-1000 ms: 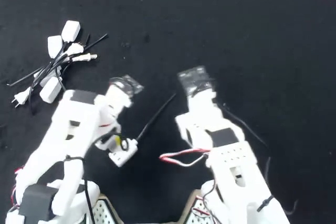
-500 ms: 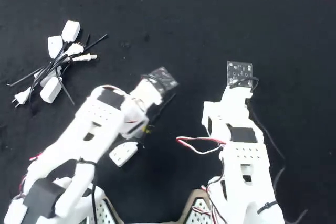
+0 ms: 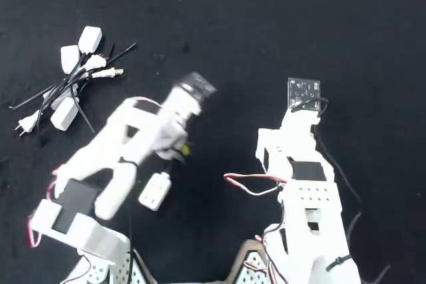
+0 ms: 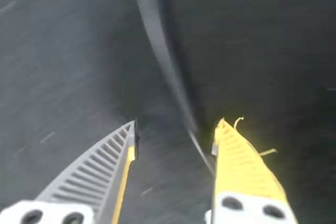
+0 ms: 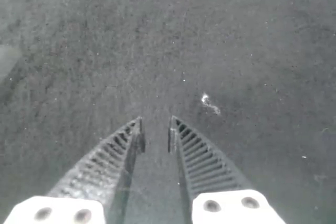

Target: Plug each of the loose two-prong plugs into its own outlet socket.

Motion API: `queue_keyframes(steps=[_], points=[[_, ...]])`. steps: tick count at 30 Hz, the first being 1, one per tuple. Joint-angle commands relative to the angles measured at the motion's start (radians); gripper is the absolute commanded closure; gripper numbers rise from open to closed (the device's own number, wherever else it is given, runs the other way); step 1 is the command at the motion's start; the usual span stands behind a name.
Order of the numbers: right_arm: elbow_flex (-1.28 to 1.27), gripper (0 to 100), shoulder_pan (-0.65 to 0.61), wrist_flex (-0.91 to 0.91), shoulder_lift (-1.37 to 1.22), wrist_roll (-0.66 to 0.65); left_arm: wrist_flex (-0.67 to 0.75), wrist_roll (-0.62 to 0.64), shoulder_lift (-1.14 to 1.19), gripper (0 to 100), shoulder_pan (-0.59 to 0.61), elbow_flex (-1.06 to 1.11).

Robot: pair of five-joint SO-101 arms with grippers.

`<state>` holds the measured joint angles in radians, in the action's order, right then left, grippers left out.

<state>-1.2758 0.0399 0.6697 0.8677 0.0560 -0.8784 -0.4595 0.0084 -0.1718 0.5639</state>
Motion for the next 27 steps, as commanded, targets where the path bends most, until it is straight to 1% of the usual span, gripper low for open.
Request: queue_keyframes(steps=[1,4,10,12,17,20,22,25,27], points=[[0.042,92.0,0.006,-0.023,-0.004,0.009,-0.046,0.009,-0.009,76,0.108,-0.068],[0.042,92.0,0.006,-0.023,-0.004,0.009,-0.071,0.009,-0.009,76,0.188,-0.064],[0.042,92.0,0.006,-0.023,-0.004,0.009,-0.180,0.002,-0.044,76,0.341,-0.068],[0.042,92.0,0.006,-0.023,-0.004,0.009,-0.229,-0.006,-0.097,76,0.381,-0.068],[0.042,92.0,0.006,-0.023,-0.004,0.009,-0.348,-0.094,-0.298,76,0.452,-0.062],[0.041,92.0,0.006,-0.021,-0.004,0.009,-0.454,-0.172,-0.390,76,0.453,-0.048],[0.041,92.0,0.006,-0.021,-0.004,0.009,-0.494,-0.247,-0.419,76,0.432,0.008],[0.041,92.0,0.006,-0.020,-0.004,0.009,-0.489,-0.344,-0.422,76,0.381,0.136],[0.041,92.0,0.006,-0.020,-0.004,0.009,-0.463,-0.364,-0.420,76,0.331,0.216]])
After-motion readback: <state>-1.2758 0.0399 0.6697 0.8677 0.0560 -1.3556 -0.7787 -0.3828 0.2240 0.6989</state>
